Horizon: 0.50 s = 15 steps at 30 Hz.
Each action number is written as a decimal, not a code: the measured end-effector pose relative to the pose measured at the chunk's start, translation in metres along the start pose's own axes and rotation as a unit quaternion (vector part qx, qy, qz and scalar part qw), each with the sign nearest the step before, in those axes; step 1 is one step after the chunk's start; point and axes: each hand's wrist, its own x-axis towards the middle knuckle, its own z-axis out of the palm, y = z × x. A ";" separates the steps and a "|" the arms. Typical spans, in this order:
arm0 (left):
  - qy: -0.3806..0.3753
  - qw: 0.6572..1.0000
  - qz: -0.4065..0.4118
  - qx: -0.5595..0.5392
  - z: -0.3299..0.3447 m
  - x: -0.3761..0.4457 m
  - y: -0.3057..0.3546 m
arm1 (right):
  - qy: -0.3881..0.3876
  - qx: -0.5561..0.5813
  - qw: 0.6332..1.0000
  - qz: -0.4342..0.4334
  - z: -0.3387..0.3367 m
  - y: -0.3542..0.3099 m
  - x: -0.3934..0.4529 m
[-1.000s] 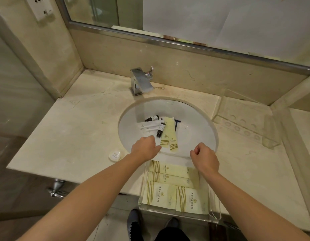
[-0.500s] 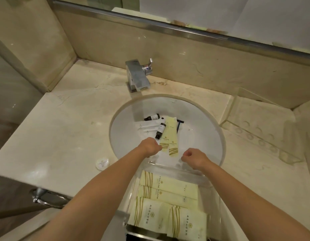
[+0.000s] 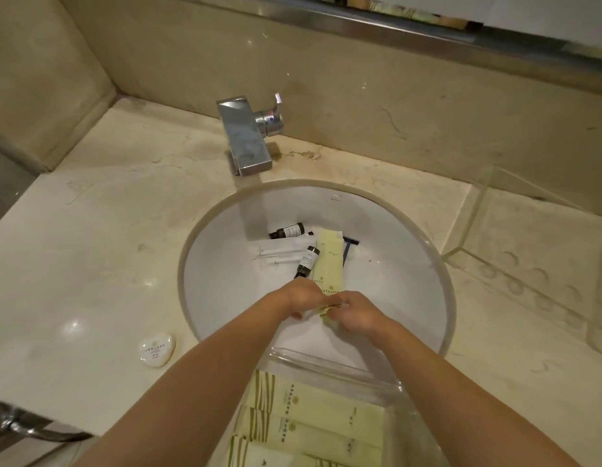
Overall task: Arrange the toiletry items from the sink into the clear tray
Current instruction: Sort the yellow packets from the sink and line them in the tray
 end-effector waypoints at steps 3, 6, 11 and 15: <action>-0.006 0.998 -0.013 -0.056 0.003 0.005 0.003 | -0.008 0.035 0.999 -0.004 0.003 -0.006 0.003; 0.022 0.992 -0.044 -0.113 0.004 0.011 0.003 | 0.010 0.102 0.994 0.028 0.003 -0.006 0.007; 0.020 0.980 -0.094 -0.175 0.002 0.012 0.002 | 0.027 0.192 0.978 0.071 0.004 0.000 0.010; -0.005 0.973 -0.095 -0.210 0.005 0.003 0.006 | 0.059 0.194 0.978 0.059 0.006 -0.003 0.007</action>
